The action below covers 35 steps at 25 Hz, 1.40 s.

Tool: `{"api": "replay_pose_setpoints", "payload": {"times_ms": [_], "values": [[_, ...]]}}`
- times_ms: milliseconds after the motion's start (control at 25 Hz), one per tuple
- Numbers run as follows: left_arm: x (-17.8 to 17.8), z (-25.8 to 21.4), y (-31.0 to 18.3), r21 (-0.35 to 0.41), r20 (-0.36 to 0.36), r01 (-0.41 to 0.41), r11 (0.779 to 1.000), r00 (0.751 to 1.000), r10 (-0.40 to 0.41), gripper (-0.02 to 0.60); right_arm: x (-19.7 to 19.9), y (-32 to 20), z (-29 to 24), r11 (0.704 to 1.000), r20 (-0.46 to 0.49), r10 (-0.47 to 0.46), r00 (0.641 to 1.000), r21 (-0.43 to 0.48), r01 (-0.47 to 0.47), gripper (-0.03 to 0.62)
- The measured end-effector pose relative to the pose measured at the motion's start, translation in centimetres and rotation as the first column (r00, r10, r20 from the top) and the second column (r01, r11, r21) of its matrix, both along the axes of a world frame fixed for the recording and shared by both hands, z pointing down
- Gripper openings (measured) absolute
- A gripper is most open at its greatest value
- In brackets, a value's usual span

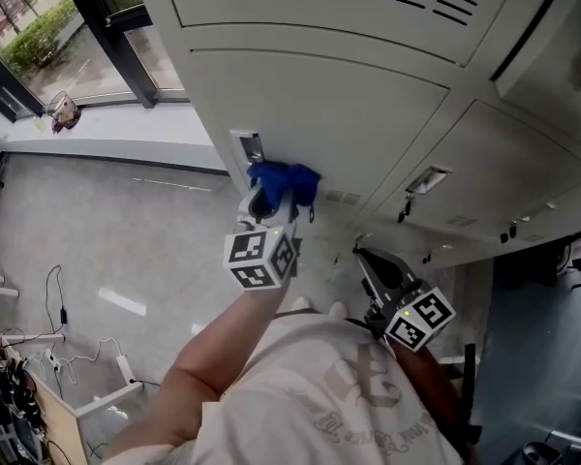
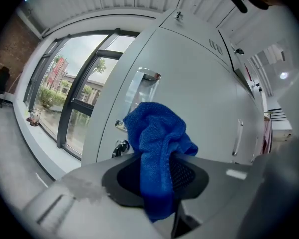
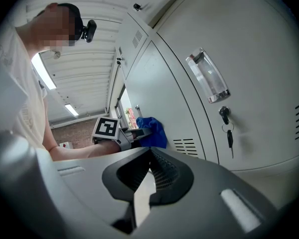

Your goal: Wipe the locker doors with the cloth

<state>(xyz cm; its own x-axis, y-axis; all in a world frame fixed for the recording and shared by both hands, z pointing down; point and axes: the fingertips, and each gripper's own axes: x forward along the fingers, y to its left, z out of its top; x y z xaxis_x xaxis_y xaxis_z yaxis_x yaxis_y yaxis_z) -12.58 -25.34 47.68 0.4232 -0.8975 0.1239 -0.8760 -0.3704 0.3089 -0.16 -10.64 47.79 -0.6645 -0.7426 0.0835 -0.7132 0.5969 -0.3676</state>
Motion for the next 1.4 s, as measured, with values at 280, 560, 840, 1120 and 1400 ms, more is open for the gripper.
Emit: {"api": "replay_pose_setpoints", "payload": {"times_ms": [280, 560, 840, 1120, 1400], "values": [[0.5, 0.1, 0.1, 0.002, 0.010, -0.010, 1.000, 1.000, 0.010, 0.120, 0.3, 0.2, 0.5, 1.000, 0.000, 0.016, 1.000, -0.007, -0.016, 0.008], [2.3, 0.1, 0.7, 0.034, 0.076, -0.026, 0.999, 0.997, 0.023, 0.120, 2.2, -0.1, 0.0, 1.000, -0.004, 0.001, 1.000, 0.011, -0.001, 0.008], [5.3, -0.5, 1.1, 0.087, 0.164, -0.052, 0.995, 0.986, 0.037, 0.120, 3.5, -1.2, -0.4, 0.998, -0.036, -0.056, 0.998, 0.025, 0.057, 0.008], [5.3, -0.4, 1.6, 0.097, 0.213, -0.012, 0.995, 0.977, -0.009, 0.120, 4.1, -1.3, 0.4, 0.990, -0.090, -0.137, 0.986, 0.011, 0.139, 0.008], [8.6, 0.0, 1.9, 0.103, 0.234, -0.035, 0.994, 0.972, 0.010, 0.120, 4.9, -0.3, 1.4, 0.973, -0.149, -0.229, 0.962, -0.015, 0.229, 0.008]]}}
